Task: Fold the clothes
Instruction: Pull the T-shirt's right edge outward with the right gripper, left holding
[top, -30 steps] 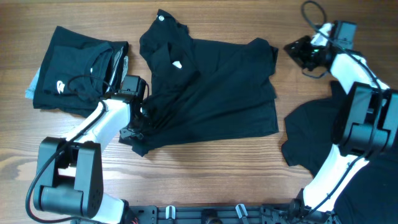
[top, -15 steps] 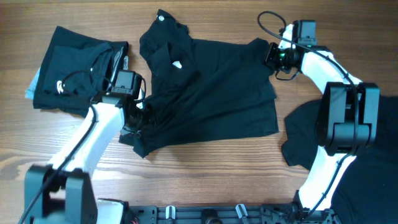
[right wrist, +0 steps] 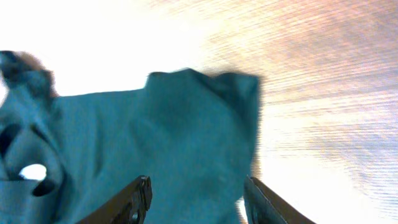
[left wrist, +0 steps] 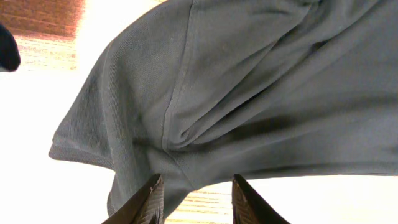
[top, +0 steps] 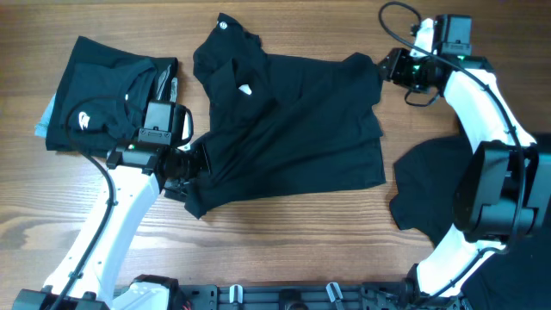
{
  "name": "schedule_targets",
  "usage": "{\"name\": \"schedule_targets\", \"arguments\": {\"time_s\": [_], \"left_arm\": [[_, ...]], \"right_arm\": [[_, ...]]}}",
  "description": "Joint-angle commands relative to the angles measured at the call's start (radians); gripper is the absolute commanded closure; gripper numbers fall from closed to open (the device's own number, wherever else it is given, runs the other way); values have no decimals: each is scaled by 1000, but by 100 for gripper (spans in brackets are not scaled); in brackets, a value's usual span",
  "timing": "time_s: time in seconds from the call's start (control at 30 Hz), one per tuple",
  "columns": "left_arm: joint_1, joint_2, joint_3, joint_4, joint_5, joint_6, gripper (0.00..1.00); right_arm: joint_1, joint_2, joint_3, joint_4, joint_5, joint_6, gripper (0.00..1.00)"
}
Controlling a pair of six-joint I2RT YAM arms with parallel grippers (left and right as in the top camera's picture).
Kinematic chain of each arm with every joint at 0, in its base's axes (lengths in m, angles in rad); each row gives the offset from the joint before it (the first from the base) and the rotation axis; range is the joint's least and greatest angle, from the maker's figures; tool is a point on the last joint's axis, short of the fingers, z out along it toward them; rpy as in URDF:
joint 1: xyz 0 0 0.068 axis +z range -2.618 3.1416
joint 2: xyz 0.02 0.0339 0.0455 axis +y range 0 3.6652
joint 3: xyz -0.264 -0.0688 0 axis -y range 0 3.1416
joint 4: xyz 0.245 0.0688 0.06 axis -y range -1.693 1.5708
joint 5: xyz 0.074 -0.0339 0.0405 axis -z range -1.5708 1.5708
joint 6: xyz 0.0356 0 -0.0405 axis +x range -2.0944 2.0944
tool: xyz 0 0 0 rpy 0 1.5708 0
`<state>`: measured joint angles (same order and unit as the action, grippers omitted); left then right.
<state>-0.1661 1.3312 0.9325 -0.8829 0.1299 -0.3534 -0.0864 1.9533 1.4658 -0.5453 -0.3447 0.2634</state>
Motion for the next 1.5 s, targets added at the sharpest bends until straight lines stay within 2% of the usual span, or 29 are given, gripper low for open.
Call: {"name": "schedule_targets", "arguments": {"time_s": [0.0, 0.1, 0.27, 0.3, 0.4, 0.5, 0.77, 0.83, 0.97, 1.03, 1.13, 1.27, 1.4, 1.47], "left_arm": [[1, -9, 18, 10, 15, 13, 64], [1, -9, 18, 10, 15, 13, 64], [1, -9, 18, 11, 14, 13, 64], [1, -9, 18, 11, 15, 13, 64], [1, -9, 18, 11, 15, 13, 64], [1, -9, 18, 11, 15, 13, 64], [1, -9, 18, 25, 15, 13, 63], [1, -9, 18, 30, 15, 12, 63], [1, -9, 18, 30, 15, 12, 62], [1, -9, 18, 30, 15, 12, 62], [1, -9, 18, 34, 15, 13, 62], [1, -9, 18, 53, 15, 12, 61], [1, -9, 18, 56, 15, 12, 60], [1, -9, 18, 56, 15, 12, 60]], "right_arm": [[10, 96, -2, -22, 79, -2, 48], [11, 153, -2, -17, 68, -1, 50], [26, 200, -2, 14, -88, -72, 60], [35, 199, -2, 21, -91, -77, 69], [51, 188, -1, 33, -114, -81, 87], [61, 171, -1, 21, -116, -80, 93], [118, 98, -1, -48, -127, -108, 91], [150, 95, -1, -78, -55, -114, 89], [185, 74, -1, -105, 171, -37, 89], [185, 40, -1, -112, 201, -37, 89], [193, -5, -1, -114, 105, -166, 90], [236, -27, -1, -129, -7, -381, 82], [262, -27, -1, -127, -7, -397, 75], [247, -27, -1, -99, 32, -322, 75]]}}
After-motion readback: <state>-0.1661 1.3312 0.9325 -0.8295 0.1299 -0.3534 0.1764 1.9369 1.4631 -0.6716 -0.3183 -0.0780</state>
